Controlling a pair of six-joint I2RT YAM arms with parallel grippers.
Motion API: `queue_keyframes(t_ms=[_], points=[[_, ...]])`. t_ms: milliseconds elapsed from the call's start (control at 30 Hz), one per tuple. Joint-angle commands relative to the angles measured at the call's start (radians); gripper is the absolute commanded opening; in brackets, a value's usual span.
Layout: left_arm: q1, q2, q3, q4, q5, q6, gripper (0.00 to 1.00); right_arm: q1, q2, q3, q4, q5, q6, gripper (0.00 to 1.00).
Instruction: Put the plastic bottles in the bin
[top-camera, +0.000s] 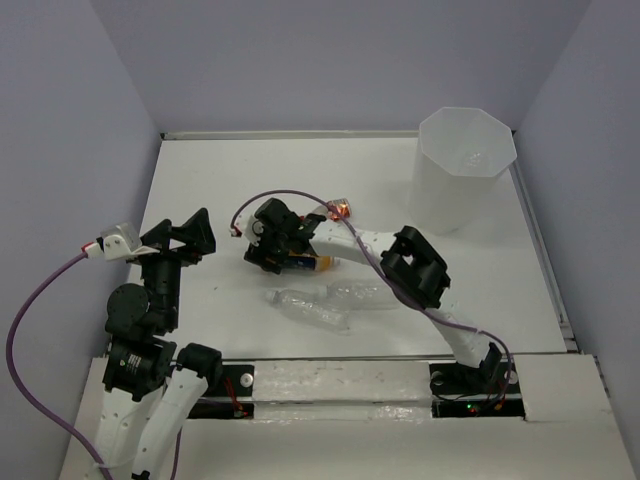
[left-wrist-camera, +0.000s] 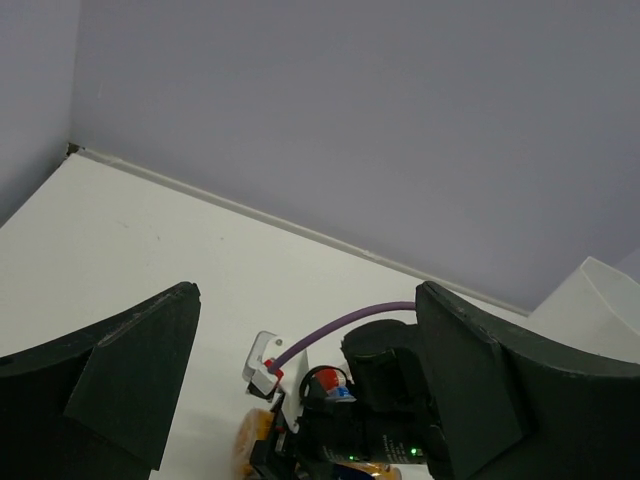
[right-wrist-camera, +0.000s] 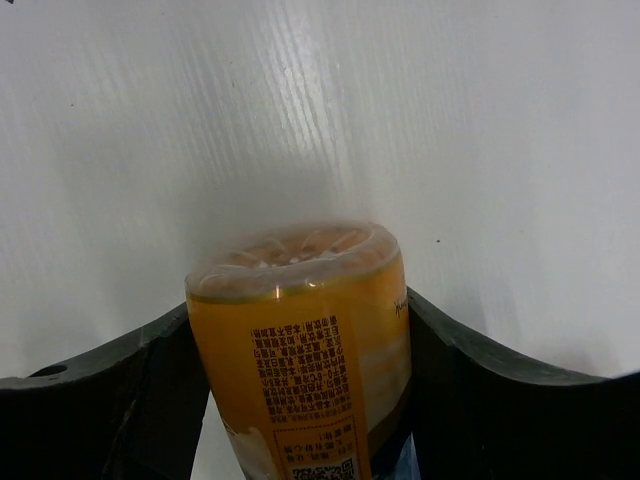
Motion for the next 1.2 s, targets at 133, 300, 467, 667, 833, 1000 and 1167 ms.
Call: queue_keyframes(t_ms=[133,300,467,667,833,1000,1167], points=[[-0.002,-0.009,0.007,0.036,0.008,0.004,0.99,0.007,-0.307,-0.117,0.267,0.044,0.016,0.52],[-0.002,-0.012,0.004,0.038,0.013,0.004,0.99,-0.008,-0.513,-0.204,0.452,0.11,0.037,0.48],[-0.005,-0.021,0.002,0.038,0.016,0.003,0.99,-0.135,-0.729,-0.264,0.655,0.257,0.051,0.45],[-0.02,-0.029,0.001,0.038,0.022,0.0,0.99,-0.466,-0.834,-0.364,0.887,0.473,0.085,0.42],[-0.029,-0.035,0.001,0.038,0.027,-0.002,0.99,-0.716,-0.849,-0.422,0.938,0.474,0.227,0.42],[-0.031,-0.03,-0.001,0.041,0.033,0.001,0.99,-0.882,-0.826,-0.52,0.941,0.414,0.431,0.43],[-0.031,-0.021,-0.001,0.041,0.034,0.001,0.99,-0.919,-0.832,-0.599,0.981,0.405,0.551,0.48]])
